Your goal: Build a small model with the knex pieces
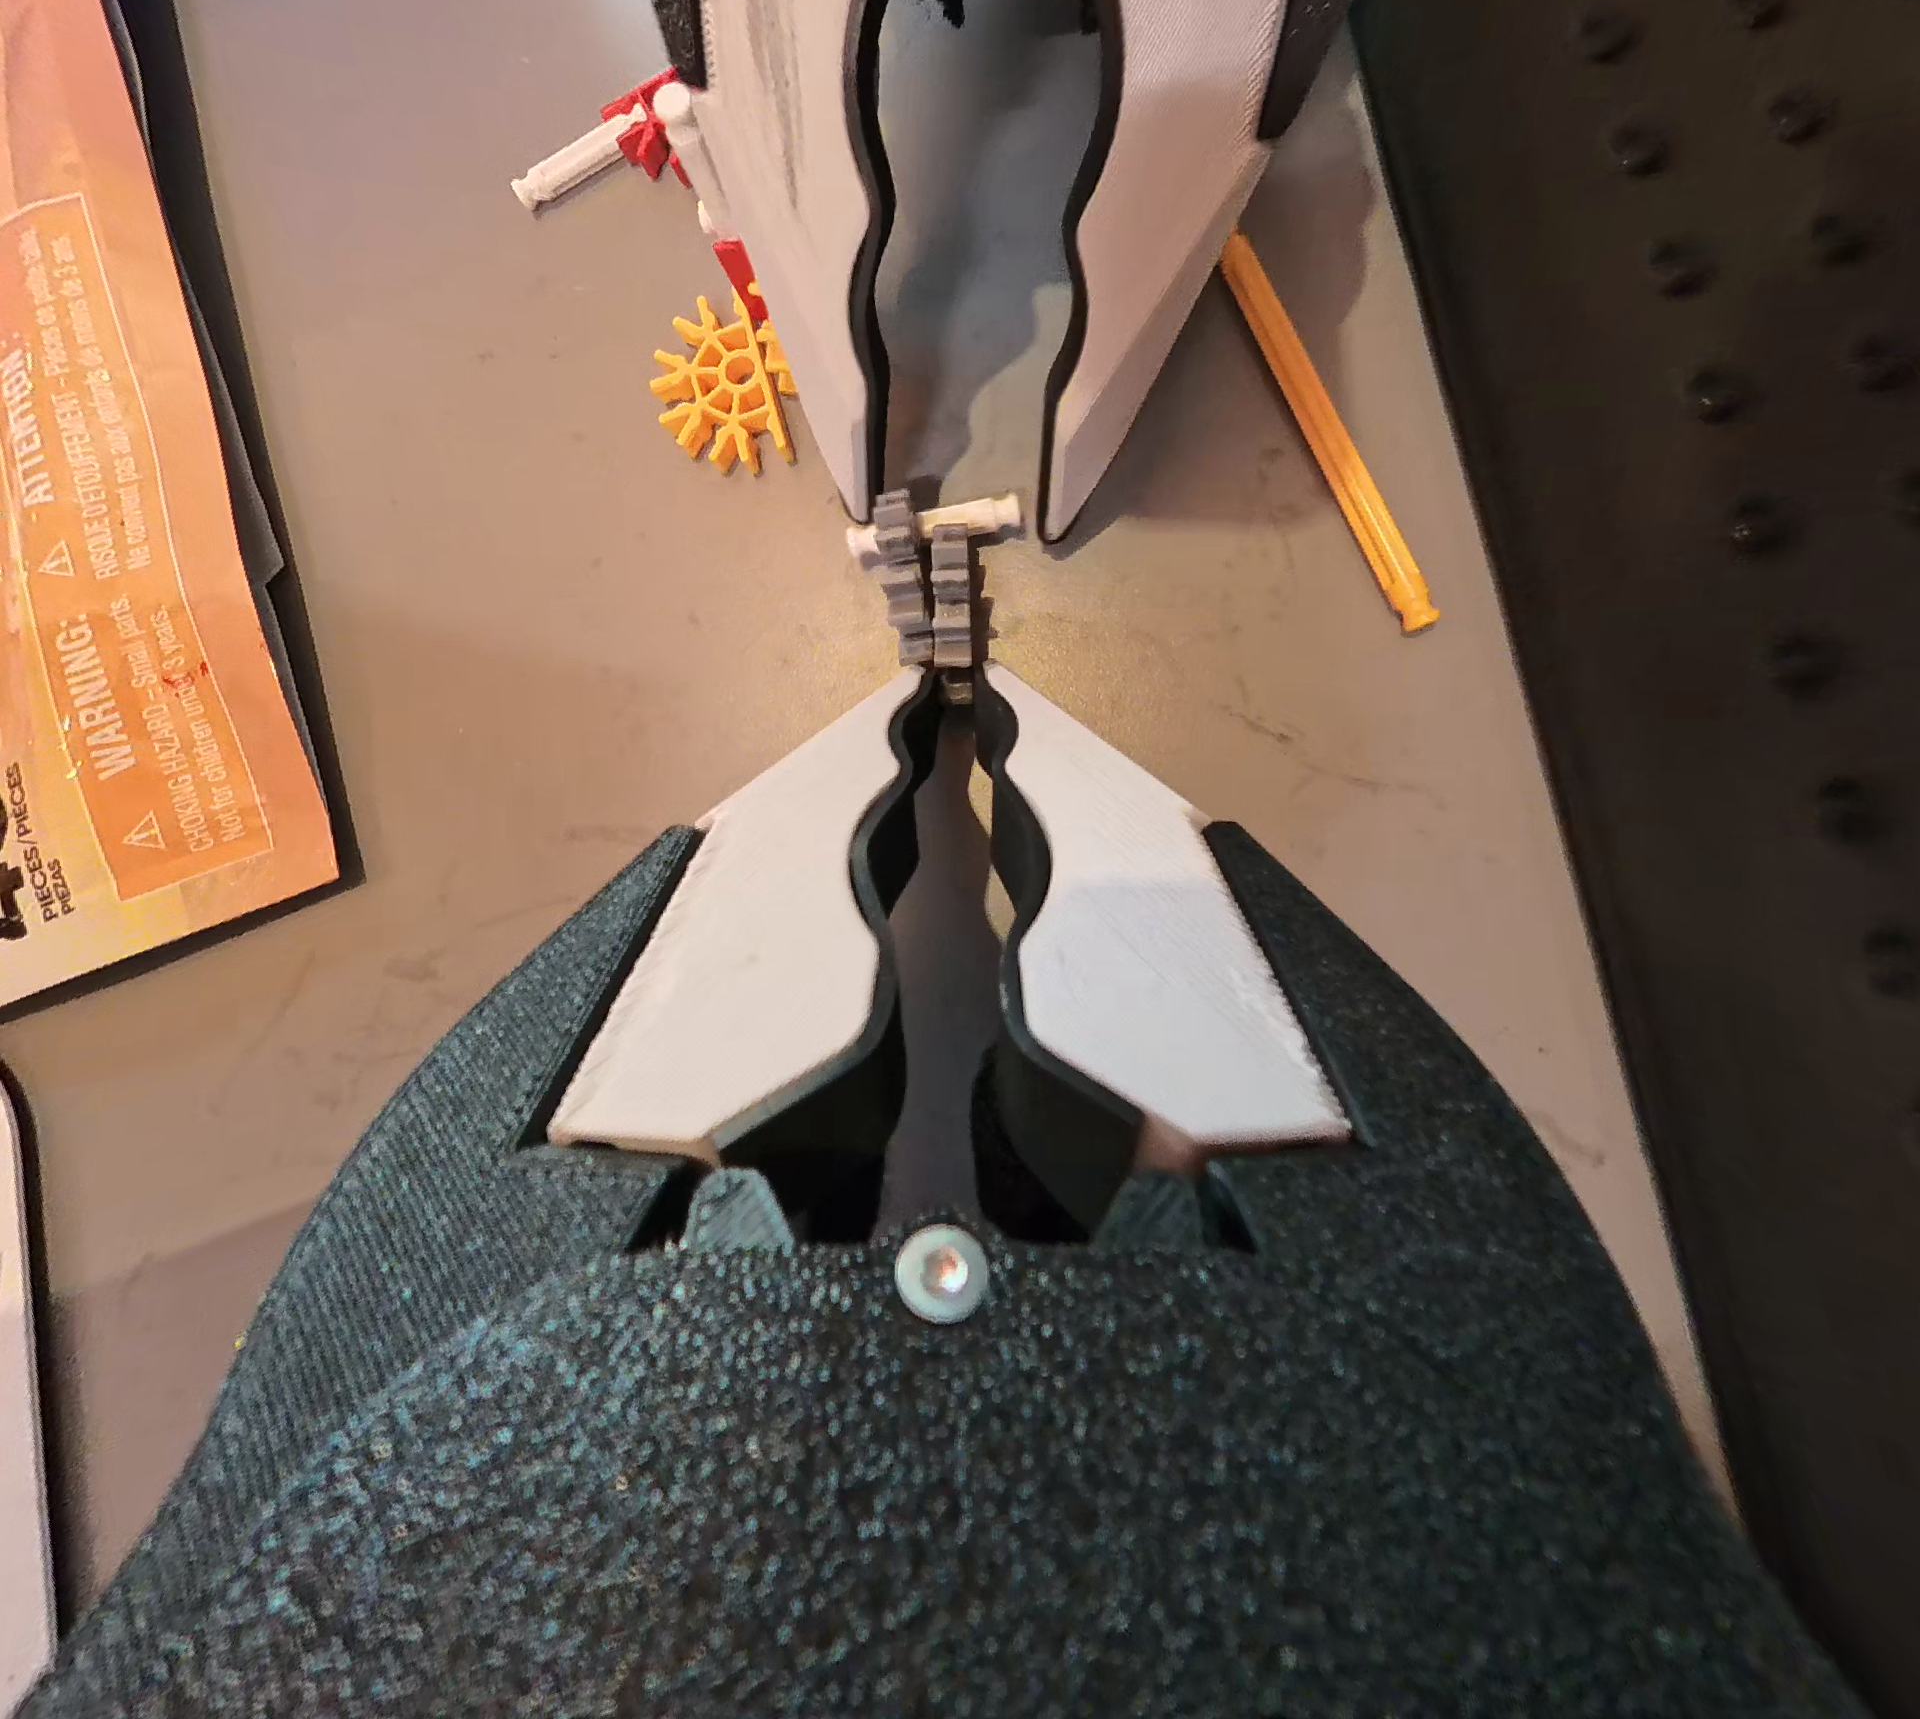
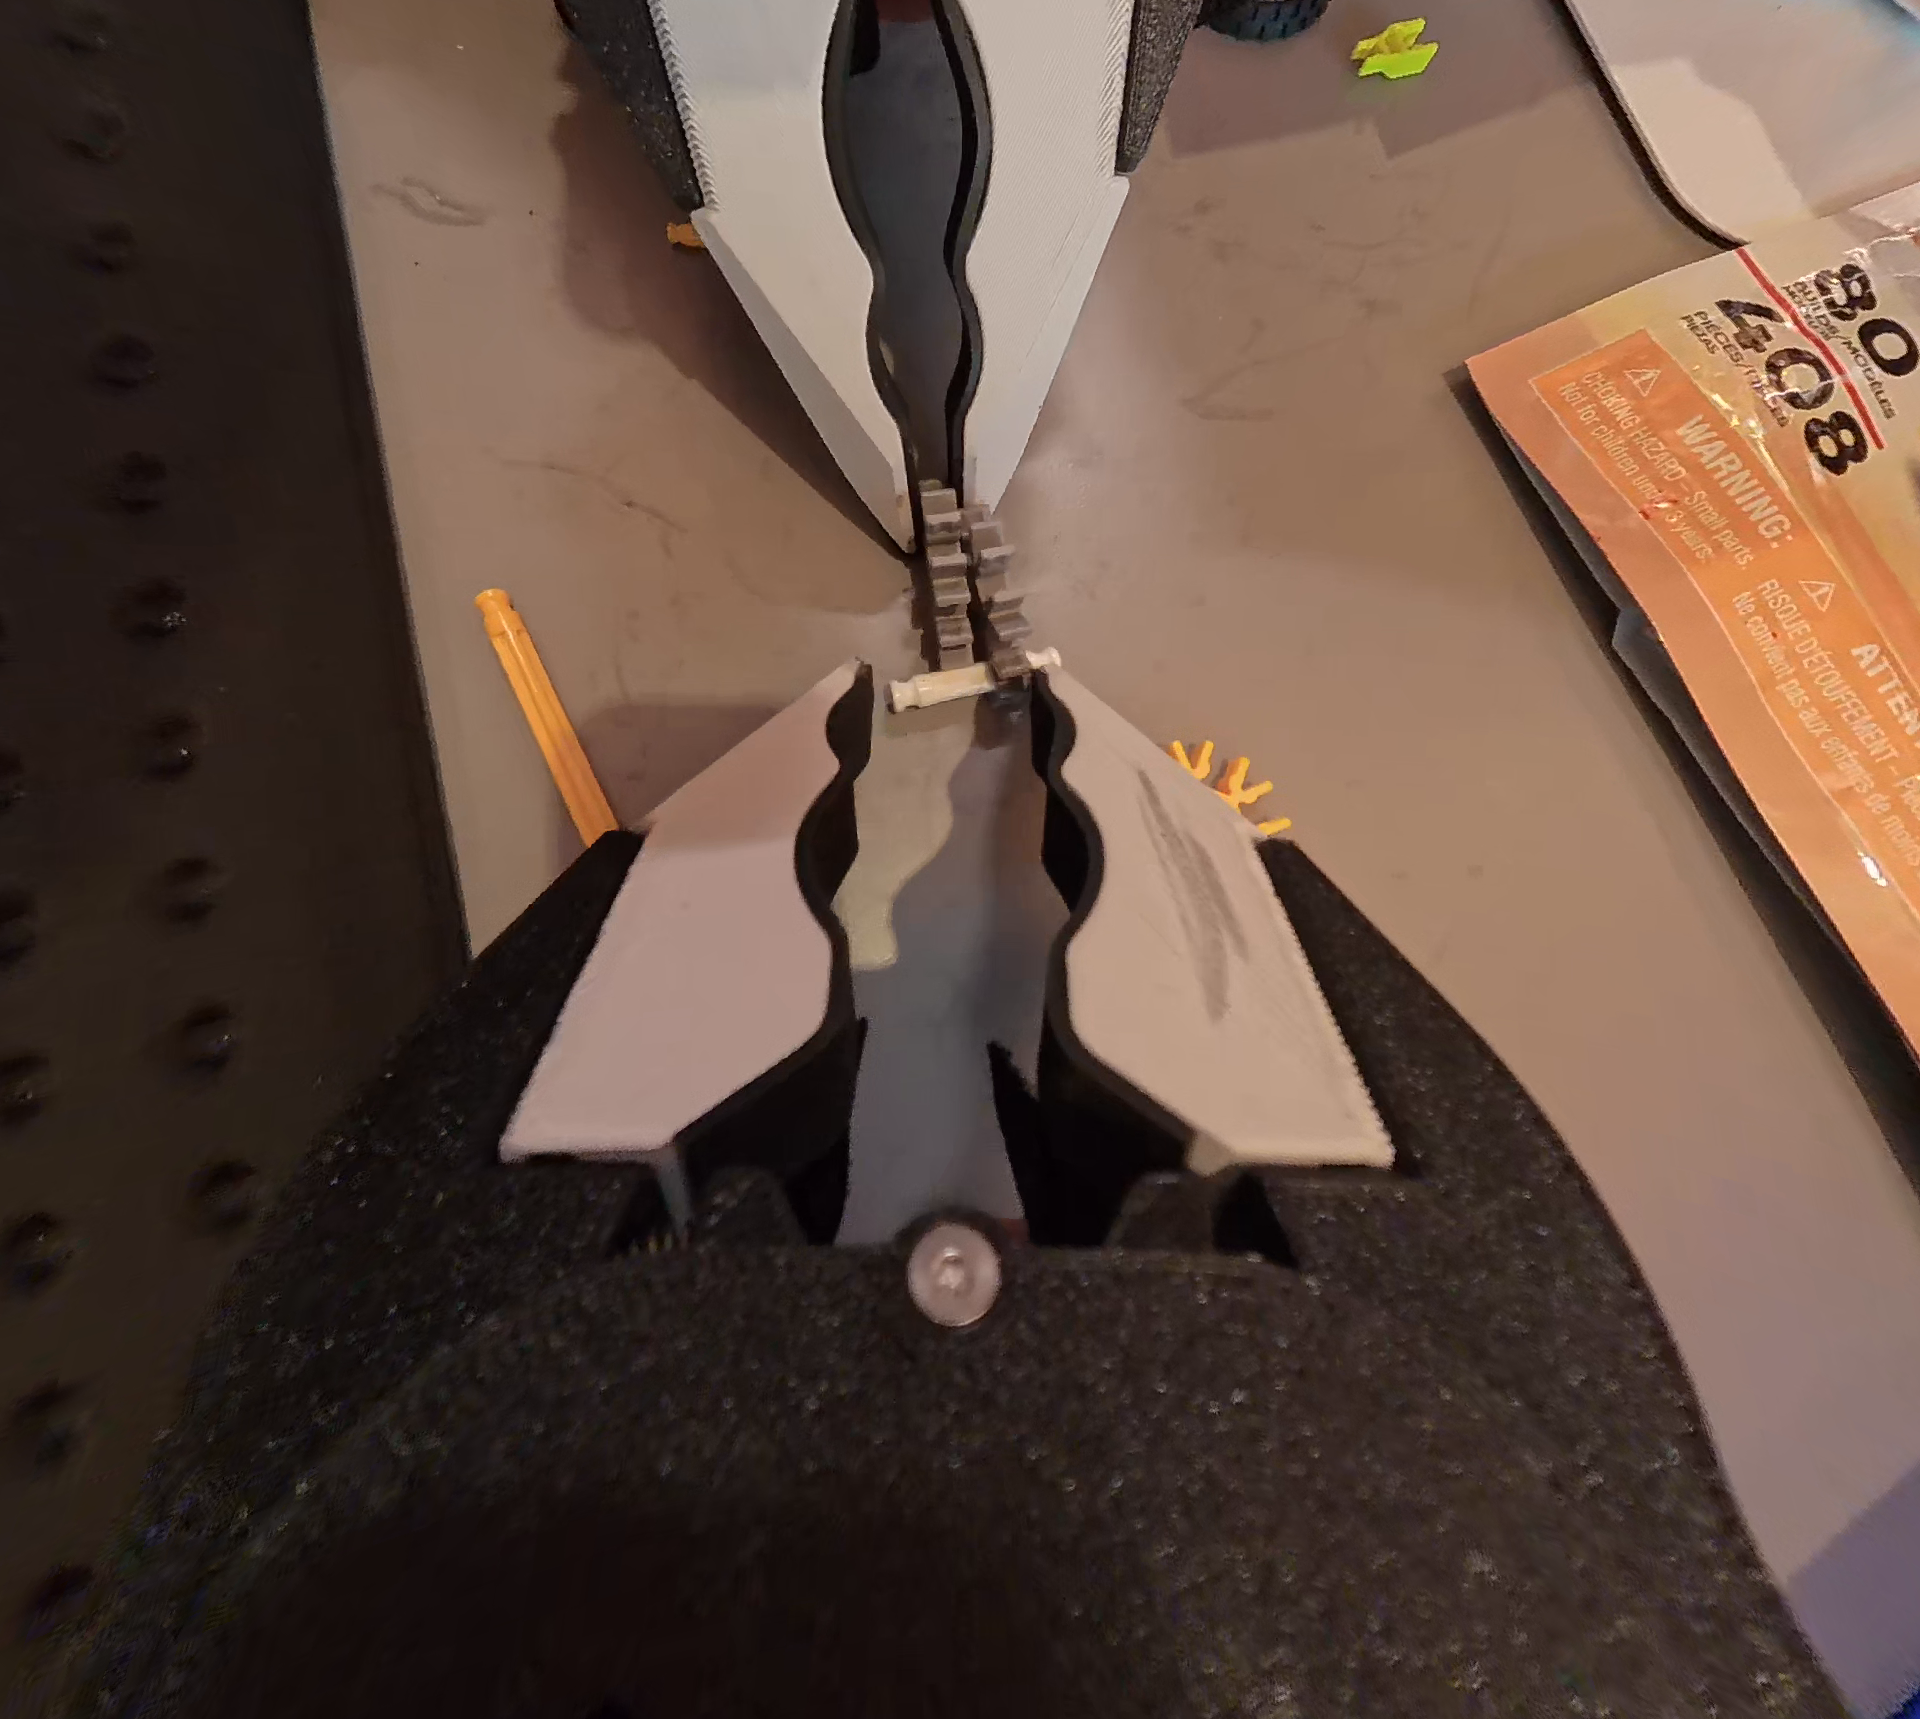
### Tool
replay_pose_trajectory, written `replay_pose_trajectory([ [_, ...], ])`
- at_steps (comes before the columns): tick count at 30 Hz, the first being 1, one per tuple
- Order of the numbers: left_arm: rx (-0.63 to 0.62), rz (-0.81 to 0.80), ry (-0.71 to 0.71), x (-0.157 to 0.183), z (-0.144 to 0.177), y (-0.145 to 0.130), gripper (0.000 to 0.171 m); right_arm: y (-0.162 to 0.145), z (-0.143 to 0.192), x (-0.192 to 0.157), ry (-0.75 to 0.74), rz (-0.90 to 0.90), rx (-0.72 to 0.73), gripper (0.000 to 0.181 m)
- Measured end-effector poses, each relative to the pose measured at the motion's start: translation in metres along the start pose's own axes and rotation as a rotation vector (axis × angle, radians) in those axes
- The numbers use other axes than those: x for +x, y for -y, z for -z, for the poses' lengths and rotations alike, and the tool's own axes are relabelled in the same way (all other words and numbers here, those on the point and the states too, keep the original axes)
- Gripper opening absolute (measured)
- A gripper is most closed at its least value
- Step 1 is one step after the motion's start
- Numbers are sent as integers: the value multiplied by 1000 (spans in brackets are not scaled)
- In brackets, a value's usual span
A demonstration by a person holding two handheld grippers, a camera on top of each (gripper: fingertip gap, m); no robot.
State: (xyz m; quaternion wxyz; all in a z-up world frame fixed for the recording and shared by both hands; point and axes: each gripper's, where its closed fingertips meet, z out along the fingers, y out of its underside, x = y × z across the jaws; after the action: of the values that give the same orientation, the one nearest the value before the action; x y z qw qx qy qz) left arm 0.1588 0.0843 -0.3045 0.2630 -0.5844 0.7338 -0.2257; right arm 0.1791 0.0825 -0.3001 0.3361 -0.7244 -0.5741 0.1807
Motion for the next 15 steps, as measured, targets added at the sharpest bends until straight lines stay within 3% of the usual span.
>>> replay_pose_trajectory([
  [15, 1, -7, -8, -1, -1, 1, 5, -4, 2, 3, 21, 42, -14, 27],
])
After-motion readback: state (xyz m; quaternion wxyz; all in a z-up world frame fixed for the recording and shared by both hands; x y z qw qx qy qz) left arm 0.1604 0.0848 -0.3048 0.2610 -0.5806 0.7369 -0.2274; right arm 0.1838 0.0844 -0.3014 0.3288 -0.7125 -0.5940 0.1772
